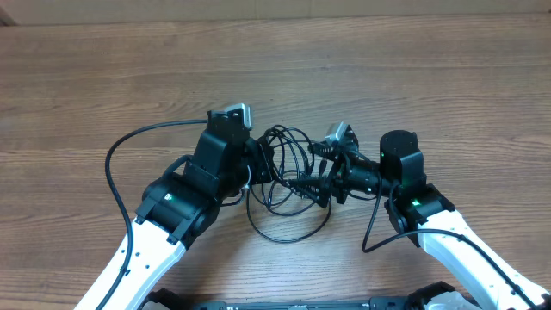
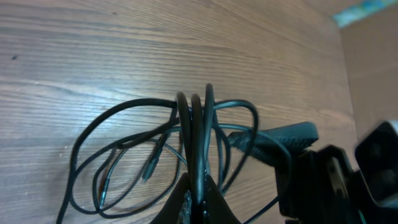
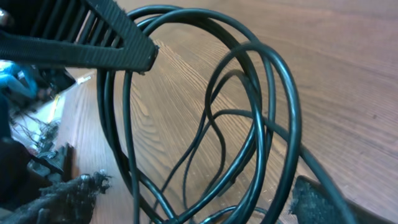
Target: Untangle cables
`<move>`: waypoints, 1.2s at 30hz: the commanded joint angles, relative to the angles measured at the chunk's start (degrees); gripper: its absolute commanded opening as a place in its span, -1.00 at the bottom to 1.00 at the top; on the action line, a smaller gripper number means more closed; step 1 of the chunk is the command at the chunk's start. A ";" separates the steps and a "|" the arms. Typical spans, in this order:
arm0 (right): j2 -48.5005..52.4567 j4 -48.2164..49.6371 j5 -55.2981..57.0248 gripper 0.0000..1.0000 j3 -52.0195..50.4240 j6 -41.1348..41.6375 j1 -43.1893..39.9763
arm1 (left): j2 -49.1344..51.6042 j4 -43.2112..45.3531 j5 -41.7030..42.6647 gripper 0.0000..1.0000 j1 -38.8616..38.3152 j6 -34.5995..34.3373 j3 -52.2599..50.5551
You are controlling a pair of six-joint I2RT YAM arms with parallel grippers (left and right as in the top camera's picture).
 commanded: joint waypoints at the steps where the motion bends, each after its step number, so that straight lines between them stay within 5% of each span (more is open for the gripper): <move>1: -0.13 0.31 0.20 0.33 0.52 0.22 -0.11 | 0.15 0.92 4.37 -0.92 0.26 4.94 0.50; 2: -0.13 0.31 0.20 -0.06 0.52 0.22 -0.11 | 0.15 1.05 4.46 -0.91 0.26 5.03 0.50; 7: -0.13 0.31 0.20 -0.88 0.52 0.22 -0.11 | 0.15 1.01 4.55 -0.92 0.24 5.01 0.50; 24: -0.13 0.31 0.17 -0.92 0.52 0.22 -0.11 | 0.15 1.33 3.39 -0.91 0.26 4.85 0.50; 32: -0.13 0.26 -0.46 -0.92 0.52 0.22 -0.11 | 0.22 -2.43 -10.71 -0.91 0.26 -19.74 0.50; 36: -0.13 0.22 -0.48 -0.92 0.52 0.22 -0.11 | 0.74 -3.87 -13.38 -0.91 0.26 -23.17 0.50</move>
